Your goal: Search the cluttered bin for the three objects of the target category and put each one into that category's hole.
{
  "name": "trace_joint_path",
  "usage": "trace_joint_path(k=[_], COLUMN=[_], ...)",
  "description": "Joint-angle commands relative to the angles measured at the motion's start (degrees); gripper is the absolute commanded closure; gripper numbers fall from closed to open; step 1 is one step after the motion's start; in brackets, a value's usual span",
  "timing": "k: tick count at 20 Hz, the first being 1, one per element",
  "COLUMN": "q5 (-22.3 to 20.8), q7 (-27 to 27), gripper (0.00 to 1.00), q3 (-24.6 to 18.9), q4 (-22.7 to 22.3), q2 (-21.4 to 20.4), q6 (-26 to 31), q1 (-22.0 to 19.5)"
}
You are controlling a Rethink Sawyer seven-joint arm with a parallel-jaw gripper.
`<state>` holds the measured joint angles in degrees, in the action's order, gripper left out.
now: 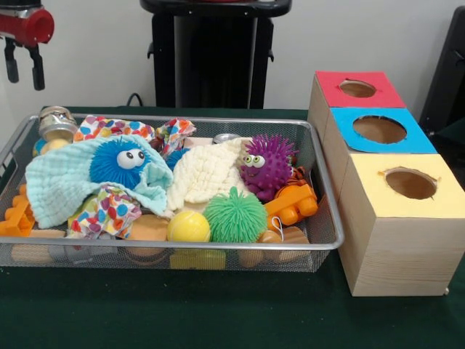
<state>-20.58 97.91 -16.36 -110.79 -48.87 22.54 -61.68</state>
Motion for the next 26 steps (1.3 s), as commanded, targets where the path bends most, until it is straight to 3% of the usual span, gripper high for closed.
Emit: trace_joint_path(k=[1, 11, 19, 26], q5=[-3.2, -2.9, -3.0, -3.5], q7=[-2.7, -0.8, 0.0, 2.3], gripper=[0.00, 0.00, 0.00, 0.00], q3=[-0.4, 0.2, 0.7, 2.0], q4=[1.2, -2.3, -1.6, -3.9], q2=[-1.1, -3.9, -3.1, -2.6], q6=[5.1, 3.9, 3.7, 0.3], q1=[0.7, 2.1, 3.2, 4.4])
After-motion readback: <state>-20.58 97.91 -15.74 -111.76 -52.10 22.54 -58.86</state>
